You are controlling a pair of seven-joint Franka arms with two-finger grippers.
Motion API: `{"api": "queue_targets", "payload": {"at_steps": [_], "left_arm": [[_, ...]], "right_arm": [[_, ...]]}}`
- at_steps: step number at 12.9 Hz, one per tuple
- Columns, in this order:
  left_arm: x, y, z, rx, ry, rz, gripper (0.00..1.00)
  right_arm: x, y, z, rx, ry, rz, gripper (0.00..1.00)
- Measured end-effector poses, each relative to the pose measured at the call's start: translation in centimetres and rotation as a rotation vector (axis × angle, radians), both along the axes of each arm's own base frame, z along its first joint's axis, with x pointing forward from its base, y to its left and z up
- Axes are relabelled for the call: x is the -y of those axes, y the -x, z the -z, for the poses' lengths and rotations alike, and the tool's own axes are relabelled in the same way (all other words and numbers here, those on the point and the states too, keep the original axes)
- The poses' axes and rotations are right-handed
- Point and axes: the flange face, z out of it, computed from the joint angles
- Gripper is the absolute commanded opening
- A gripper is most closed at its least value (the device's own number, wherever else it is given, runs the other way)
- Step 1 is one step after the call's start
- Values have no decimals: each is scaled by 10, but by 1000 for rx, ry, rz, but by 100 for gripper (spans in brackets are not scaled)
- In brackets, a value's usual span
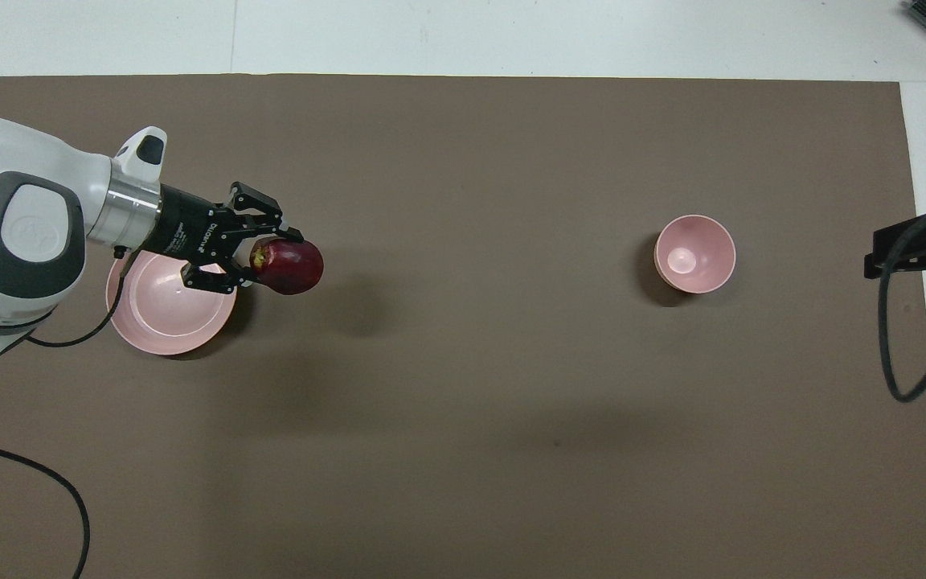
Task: Move apple from plate to bowl
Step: 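Lift the apple with the left gripper while the right gripper approaches, then carry the apple toward the right gripper and grasp it with the right gripper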
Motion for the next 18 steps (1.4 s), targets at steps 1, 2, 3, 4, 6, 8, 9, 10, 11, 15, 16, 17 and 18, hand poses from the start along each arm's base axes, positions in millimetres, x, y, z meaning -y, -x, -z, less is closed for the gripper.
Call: {"api": "queue_targets", "payload": {"at_steps": [1, 2, 3, 4, 6, 8, 9, 10, 11, 15, 16, 17, 18], "left_arm": [[11, 2, -3, -28, 59, -14, 0], [20, 4, -6, -55, 119, -27, 0], [29, 6, -9, -92, 179, -48, 0], [36, 8, -12, -130, 221, -71, 0], [58, 12, -18, -210, 291, -112, 0], [83, 18, -25, -281, 357, -134, 0], [98, 22, -30, -307, 393, -136, 0], [110, 26, -34, -328, 435, -135, 0], [124, 30, -40, -348, 483, -134, 0], [166, 42, -56, -397, 618, -147, 0], [173, 44, -57, -407, 640, -156, 0], [180, 46, -59, -418, 665, -168, 0], [189, 49, -62, -427, 688, -179, 0]], "right_arm": [[2, 1, -1, 3, -12, 5, 100], [1, 1, -2, 6, -48, 5, 100], [0, 0, -3, 16, -104, 9, 100], [1, -1, -5, 32, -144, 16, 100], [-1, -6, -4, 66, -224, 22, 100], [-12, -11, 4, 94, -322, 22, 100], [-20, -13, 8, 105, -361, 19, 100], [-31, -14, 11, 115, -405, 10, 100], [-45, -15, 13, 130, -453, -6, 100], [-86, -20, 26, 177, -618, -112, 100], [-93, -20, 29, 178, -651, -135, 100], [-99, -19, 31, 178, -681, -155, 100], [-106, -18, 31, 178, -725, -169, 100]]}}
